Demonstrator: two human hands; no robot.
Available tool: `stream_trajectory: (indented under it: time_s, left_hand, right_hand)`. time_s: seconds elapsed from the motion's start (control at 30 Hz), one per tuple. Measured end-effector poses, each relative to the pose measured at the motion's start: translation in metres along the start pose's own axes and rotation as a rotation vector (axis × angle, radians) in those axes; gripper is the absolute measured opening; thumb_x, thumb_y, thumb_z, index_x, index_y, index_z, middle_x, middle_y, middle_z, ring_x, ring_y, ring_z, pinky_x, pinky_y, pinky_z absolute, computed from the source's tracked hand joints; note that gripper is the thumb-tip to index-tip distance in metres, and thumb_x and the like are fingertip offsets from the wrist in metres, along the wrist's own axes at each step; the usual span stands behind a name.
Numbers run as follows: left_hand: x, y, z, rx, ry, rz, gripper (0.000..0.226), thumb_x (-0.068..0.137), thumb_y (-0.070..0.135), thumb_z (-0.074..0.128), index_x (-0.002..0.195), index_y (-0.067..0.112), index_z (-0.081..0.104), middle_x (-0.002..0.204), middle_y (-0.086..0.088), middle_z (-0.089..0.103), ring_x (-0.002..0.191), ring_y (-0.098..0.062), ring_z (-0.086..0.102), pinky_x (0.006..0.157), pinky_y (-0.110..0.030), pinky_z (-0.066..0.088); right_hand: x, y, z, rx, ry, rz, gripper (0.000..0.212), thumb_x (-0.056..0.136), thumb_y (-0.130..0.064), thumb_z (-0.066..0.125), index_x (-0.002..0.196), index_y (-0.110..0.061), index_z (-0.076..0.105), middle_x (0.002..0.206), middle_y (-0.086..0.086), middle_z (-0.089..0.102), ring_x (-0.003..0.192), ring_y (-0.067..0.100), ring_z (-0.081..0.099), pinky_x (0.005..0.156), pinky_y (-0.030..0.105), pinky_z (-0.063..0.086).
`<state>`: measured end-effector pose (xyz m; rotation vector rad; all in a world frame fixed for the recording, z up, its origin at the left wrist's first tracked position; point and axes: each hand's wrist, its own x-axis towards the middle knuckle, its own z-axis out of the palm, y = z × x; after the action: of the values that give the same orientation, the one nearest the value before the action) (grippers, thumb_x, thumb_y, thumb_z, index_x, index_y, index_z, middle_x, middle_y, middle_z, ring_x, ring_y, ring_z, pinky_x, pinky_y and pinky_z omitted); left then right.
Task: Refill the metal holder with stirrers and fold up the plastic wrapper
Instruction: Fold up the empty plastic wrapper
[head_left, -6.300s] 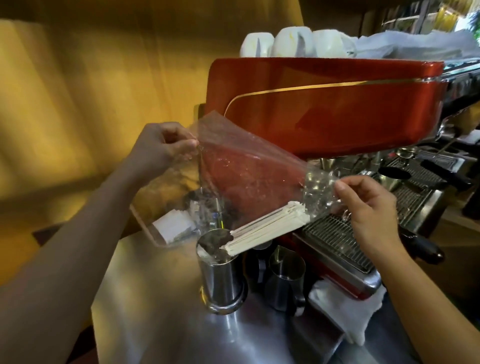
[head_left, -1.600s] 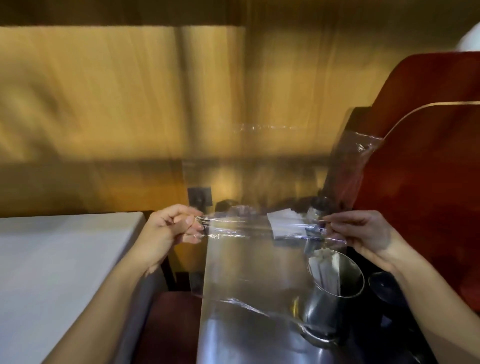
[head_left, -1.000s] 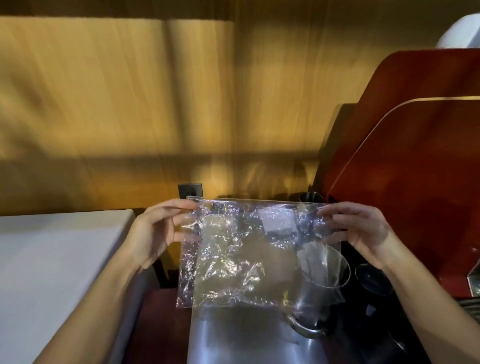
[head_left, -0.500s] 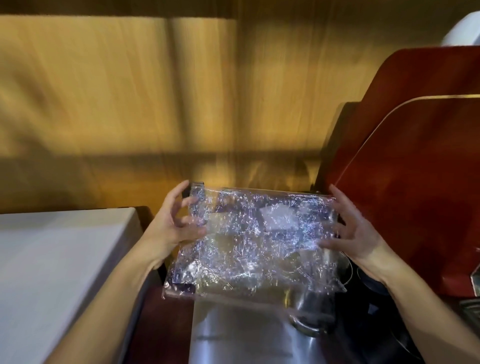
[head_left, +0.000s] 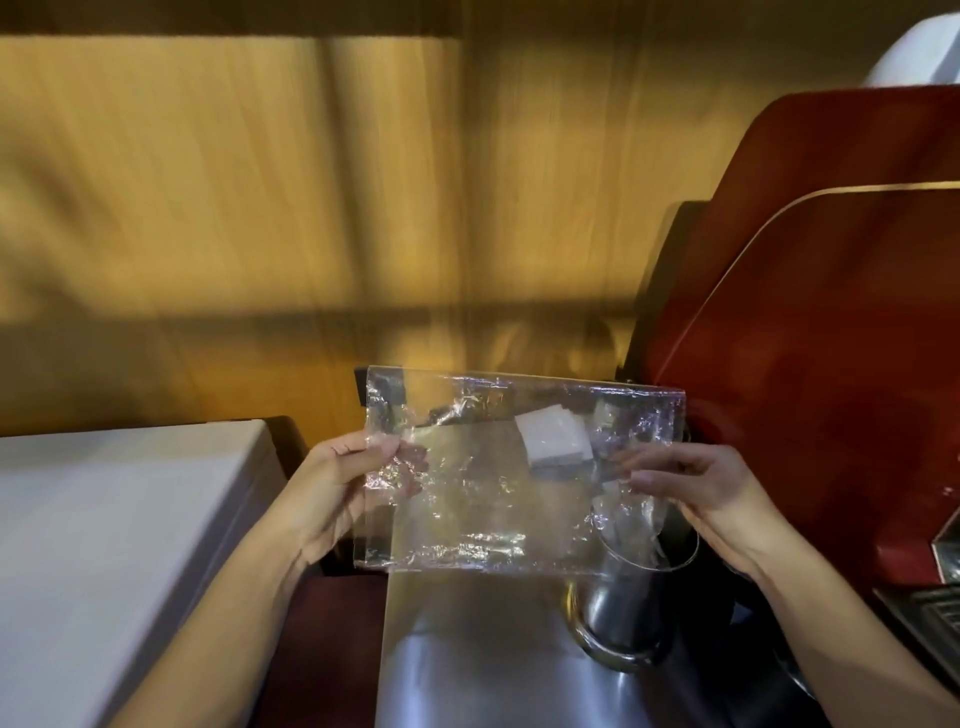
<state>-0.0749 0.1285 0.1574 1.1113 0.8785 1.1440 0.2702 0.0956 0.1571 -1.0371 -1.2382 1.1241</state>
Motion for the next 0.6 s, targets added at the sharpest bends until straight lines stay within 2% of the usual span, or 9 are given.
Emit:
stream_trajectory:
  time_s: [0.07,0.17,0.23,0.33,0.4,0.53,0.6]
  left_hand:
    - [-0.001,0.001,0.005,0.013,0.011,0.017,0.011,0.068,0.018,0.067,0.072,0.011,0.075,0.074,-0.002,0.075,0.067,-0.013,0.069,0.056,-0.026,0.059]
    - [-0.001,0.0,0.008,-0.022,0.059,0.051,0.011,0.07,0.016,0.067,0.074,0.008,0.073,0.074,-0.009,0.075,0.064,-0.017,0.07,0.05,-0.024,0.057]
    - [-0.002,0.001,0.01,-0.025,0.07,0.071,0.012,0.072,0.015,0.065,0.076,0.007,0.073,0.074,-0.011,0.076,0.065,-0.018,0.072,0.05,-0.024,0.056]
    - [-0.002,0.002,0.012,0.04,0.075,0.088,0.011,0.072,0.015,0.064,0.074,0.012,0.075,0.068,-0.005,0.075,0.062,-0.013,0.07,0.048,-0.021,0.055]
    - [-0.002,0.003,0.012,0.084,0.082,0.104,0.012,0.073,0.015,0.063,0.071,0.015,0.075,0.064,0.0,0.073,0.063,-0.011,0.068,0.051,-0.021,0.054]
    - [-0.001,0.005,0.014,0.179,0.125,0.151,0.009,0.072,0.014,0.065,0.067,0.015,0.073,0.065,0.004,0.072,0.064,-0.009,0.064,0.071,-0.029,0.045]
    - [-0.002,0.007,0.015,0.214,0.135,0.173,0.008,0.072,0.016,0.066,0.068,0.016,0.073,0.063,0.0,0.07,0.061,-0.022,0.059,0.063,-0.03,0.041]
  right_hand:
    - [0.0,-0.001,-0.001,-0.037,-0.003,-0.003,0.021,0.059,-0.004,0.072,0.079,0.003,0.072,0.089,0.023,0.072,0.086,0.03,0.068,0.082,0.04,0.055]
    - [-0.002,-0.002,0.001,-0.059,-0.034,0.0,0.023,0.067,-0.017,0.071,0.087,-0.005,0.074,0.089,0.015,0.074,0.082,0.029,0.07,0.075,0.035,0.058]
    - [-0.002,-0.002,0.001,-0.088,-0.033,-0.007,0.021,0.068,-0.024,0.07,0.083,-0.011,0.075,0.079,0.012,0.075,0.071,0.028,0.071,0.066,0.029,0.059]
    - [-0.001,0.0,-0.001,-0.126,-0.018,-0.027,0.016,0.063,-0.024,0.074,0.074,-0.013,0.075,0.064,0.011,0.073,0.06,0.024,0.07,0.059,0.025,0.057]
    - [0.0,0.002,-0.003,-0.12,-0.025,-0.036,0.016,0.062,-0.022,0.075,0.074,-0.012,0.075,0.064,0.01,0.073,0.059,0.023,0.069,0.058,0.024,0.056]
    - [-0.001,0.005,-0.007,-0.143,-0.031,-0.033,0.02,0.061,-0.022,0.077,0.078,-0.012,0.074,0.069,0.012,0.074,0.062,0.023,0.07,0.059,0.024,0.057]
    - [-0.001,0.005,-0.009,-0.149,-0.023,-0.032,0.015,0.064,-0.019,0.075,0.078,-0.013,0.074,0.07,0.011,0.074,0.063,0.023,0.07,0.058,0.023,0.056]
